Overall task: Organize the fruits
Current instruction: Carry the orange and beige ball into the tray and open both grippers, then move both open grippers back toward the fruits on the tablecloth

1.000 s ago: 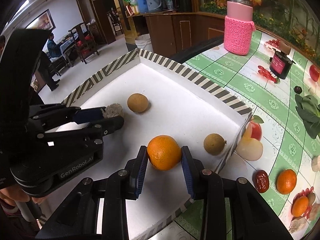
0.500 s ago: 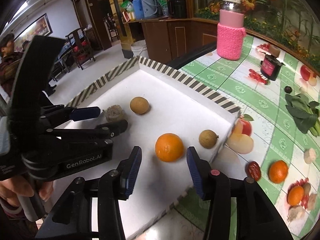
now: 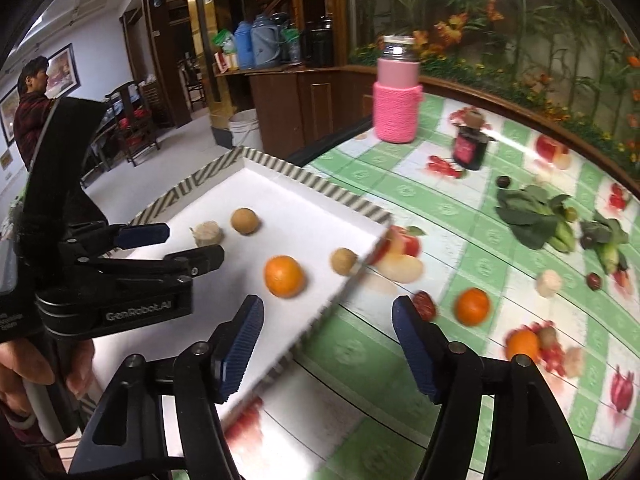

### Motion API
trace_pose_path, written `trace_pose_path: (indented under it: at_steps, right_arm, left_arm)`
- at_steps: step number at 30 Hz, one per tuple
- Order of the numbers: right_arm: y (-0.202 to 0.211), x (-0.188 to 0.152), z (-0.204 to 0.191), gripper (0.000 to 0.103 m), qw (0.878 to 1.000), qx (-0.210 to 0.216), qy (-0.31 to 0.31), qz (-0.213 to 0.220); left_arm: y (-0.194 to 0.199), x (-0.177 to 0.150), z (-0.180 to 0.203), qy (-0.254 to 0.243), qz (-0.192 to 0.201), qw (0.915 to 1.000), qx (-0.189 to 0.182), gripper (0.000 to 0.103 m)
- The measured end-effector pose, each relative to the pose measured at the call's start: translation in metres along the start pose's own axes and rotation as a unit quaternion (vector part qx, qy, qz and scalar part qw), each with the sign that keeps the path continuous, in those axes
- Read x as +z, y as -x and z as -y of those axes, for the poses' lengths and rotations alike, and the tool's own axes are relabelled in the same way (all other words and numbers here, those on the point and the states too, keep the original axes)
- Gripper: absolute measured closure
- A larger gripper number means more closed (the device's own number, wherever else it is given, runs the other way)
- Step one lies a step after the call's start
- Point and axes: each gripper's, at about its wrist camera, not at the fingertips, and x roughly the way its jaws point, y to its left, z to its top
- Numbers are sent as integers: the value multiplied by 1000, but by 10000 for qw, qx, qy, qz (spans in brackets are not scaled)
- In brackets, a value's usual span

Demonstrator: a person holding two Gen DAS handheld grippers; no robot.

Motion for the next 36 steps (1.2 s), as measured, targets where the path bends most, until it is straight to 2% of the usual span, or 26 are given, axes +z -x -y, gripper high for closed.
trace_pose_path:
  at_steps: [11,16,26,36]
  right_arm:
    - [33,-27,40,34,9988,-327,-344,84]
    - [48,-38,58,29,9972,-591,-441,132]
    - [66,-58,93,29,9943,-764,-726,160]
    - [87,-100,171,28,9857,-939,-1397,-37]
  left_arm:
    - [17,-5,57,-442,96,9983,-374,34]
    - [19,-7,80,-583,72,9970,-499,34]
    - [21,-10,127,-984,28,9926,-713,34]
    - [-2,-13,170,-1492,-243,9850,-833,34]
